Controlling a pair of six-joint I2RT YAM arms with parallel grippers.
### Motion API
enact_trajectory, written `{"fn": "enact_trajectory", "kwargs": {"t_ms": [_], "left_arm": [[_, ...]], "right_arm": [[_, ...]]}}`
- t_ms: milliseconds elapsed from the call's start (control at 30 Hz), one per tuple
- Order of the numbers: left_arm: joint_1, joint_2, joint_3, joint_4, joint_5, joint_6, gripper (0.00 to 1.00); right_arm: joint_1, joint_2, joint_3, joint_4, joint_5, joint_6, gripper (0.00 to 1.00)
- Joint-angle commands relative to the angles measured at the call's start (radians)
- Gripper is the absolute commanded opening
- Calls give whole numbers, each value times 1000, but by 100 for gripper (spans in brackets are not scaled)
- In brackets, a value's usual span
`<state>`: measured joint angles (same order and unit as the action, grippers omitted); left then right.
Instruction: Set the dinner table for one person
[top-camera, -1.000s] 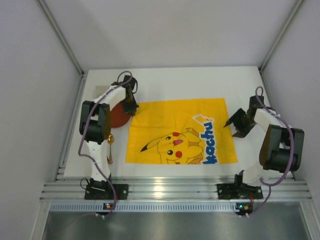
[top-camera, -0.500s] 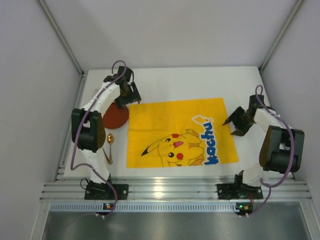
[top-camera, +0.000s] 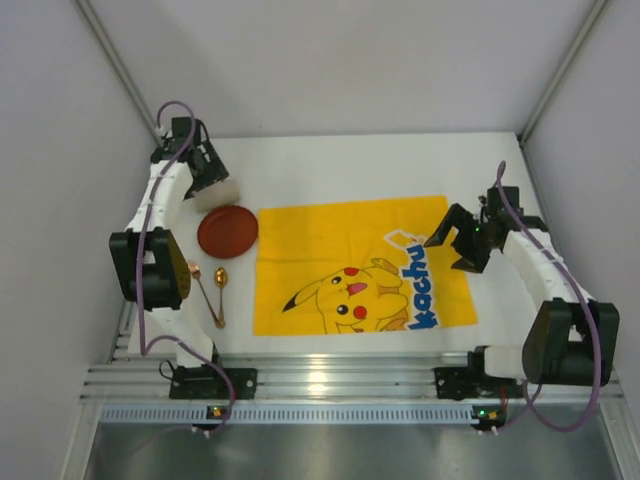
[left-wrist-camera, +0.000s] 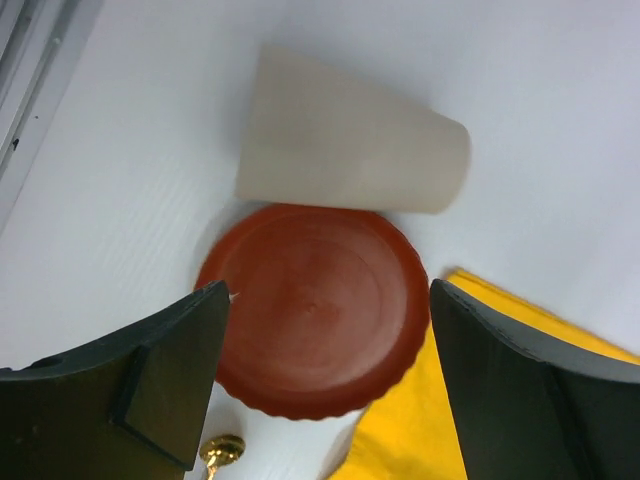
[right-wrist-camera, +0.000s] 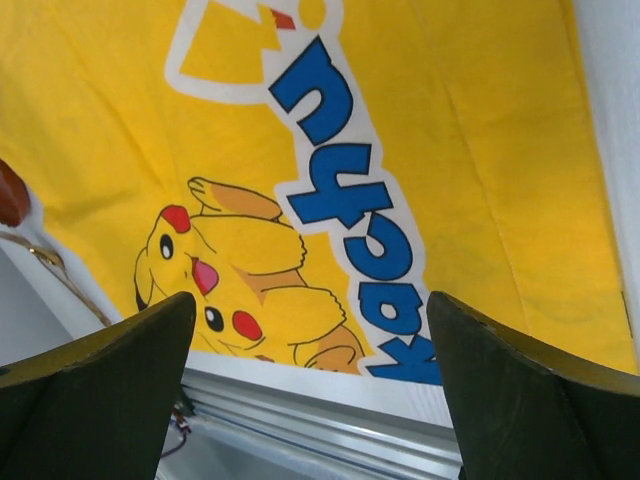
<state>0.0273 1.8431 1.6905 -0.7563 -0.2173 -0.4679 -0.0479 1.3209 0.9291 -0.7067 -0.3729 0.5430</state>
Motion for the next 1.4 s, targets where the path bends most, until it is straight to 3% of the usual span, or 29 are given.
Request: {"fn": "enact_trajectory", "kwargs": {"t_ms": [0, 133, 267, 333, 533, 800, 967, 1167, 1267, 1367], "left_arm": [[126, 1, -40, 116, 150, 3, 86], [174, -28, -156, 339, 262, 21, 87], [177, -24, -224, 425, 173, 22, 86], [175, 5, -253, 457, 209, 29, 85], [187, 96, -230, 481, 213, 57, 85], [258, 223, -141, 574, 459, 46, 82], [261, 266, -103, 610, 509, 29, 77], [261, 309, -43, 657, 564, -31, 51], [261, 306, 7, 632, 613, -54, 51], [263, 248, -15, 594, 651, -37, 60]], "right_arm": [[17, -67, -27, -65, -18, -51, 100], [31, -103, -70, -92, -12, -66, 100], [33, -135, -133, -102, -1, -64, 100], [34, -153, -148, -99, -4, -60, 100], [36, -177, -177, -119, 6, -72, 100], [37, -177, -193, -138, 29, -86, 100], [37, -155, -179, -149, 49, -98, 100], [37, -123, -154, -151, 61, -103, 100], [39, -111, -138, -154, 63, -101, 100], [40, -109, -131, -154, 71, -100, 100]]}}
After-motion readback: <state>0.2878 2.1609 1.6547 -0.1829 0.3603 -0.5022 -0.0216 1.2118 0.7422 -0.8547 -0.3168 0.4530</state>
